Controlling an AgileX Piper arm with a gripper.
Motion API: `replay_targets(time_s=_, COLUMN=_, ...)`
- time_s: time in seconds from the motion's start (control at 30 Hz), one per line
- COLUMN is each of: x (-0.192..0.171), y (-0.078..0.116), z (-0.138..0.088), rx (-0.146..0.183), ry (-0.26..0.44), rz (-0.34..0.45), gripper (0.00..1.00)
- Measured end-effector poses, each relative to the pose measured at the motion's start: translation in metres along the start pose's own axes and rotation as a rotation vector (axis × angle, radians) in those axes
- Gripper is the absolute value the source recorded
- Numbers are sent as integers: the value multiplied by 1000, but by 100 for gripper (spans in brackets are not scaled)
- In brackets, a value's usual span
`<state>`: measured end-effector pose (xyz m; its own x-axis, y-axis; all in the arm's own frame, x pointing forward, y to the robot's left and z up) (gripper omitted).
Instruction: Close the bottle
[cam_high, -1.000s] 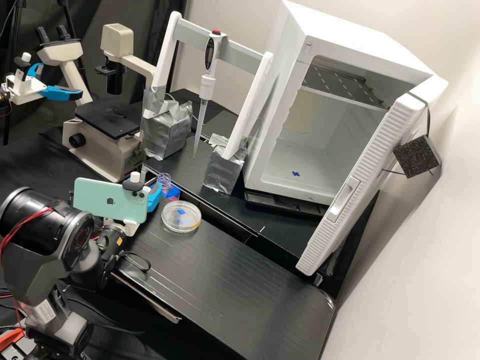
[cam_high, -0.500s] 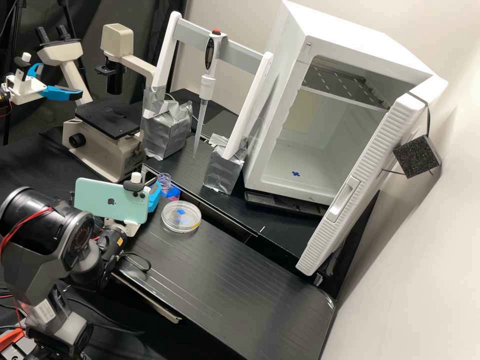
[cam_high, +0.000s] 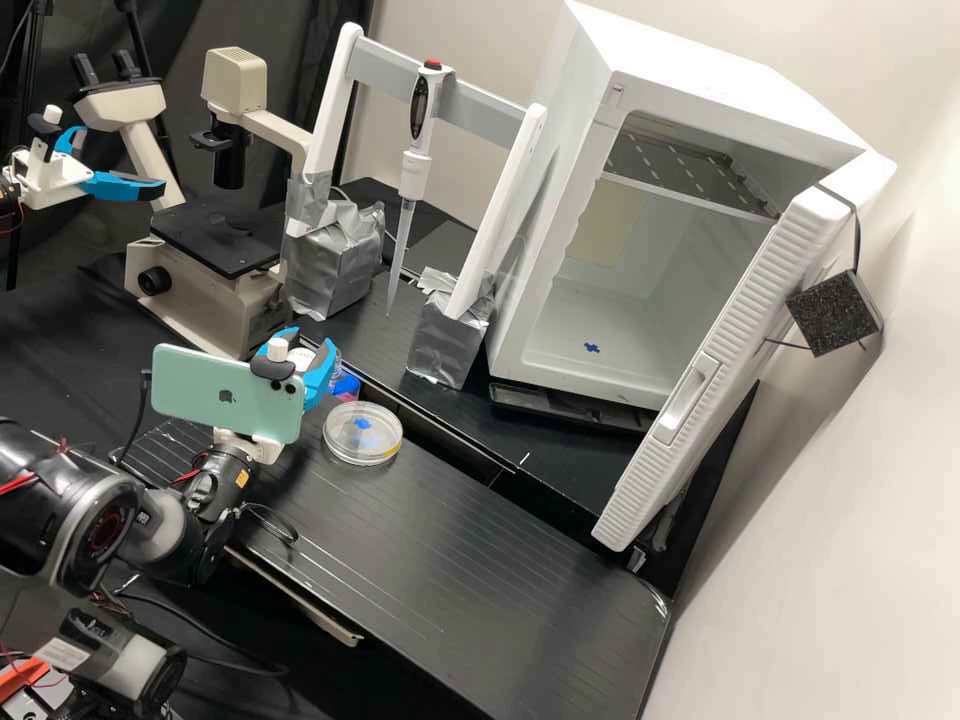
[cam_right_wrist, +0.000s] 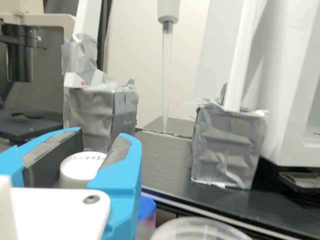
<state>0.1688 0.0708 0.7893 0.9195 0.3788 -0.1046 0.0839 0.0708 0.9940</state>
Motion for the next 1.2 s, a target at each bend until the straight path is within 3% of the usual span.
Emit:
replay_targets(time_s=0.17, x=20, y=3, z=-8, rx=9, ry=35, rz=27, gripper=0)
replay_targets(time_s=0.57, x=58, y=-11, z=2, rx=-16, ry=-19, rz=-12, gripper=0)
replay_targets(time_s=0.83, x=65, y=-19, z=14, rx=-11, ry=-73, rz=-36, gripper=0)
replay_targets(time_s=1.2, x=68, y=-22, z=20, rx=-10, ry=-87, rz=-32, gripper=0)
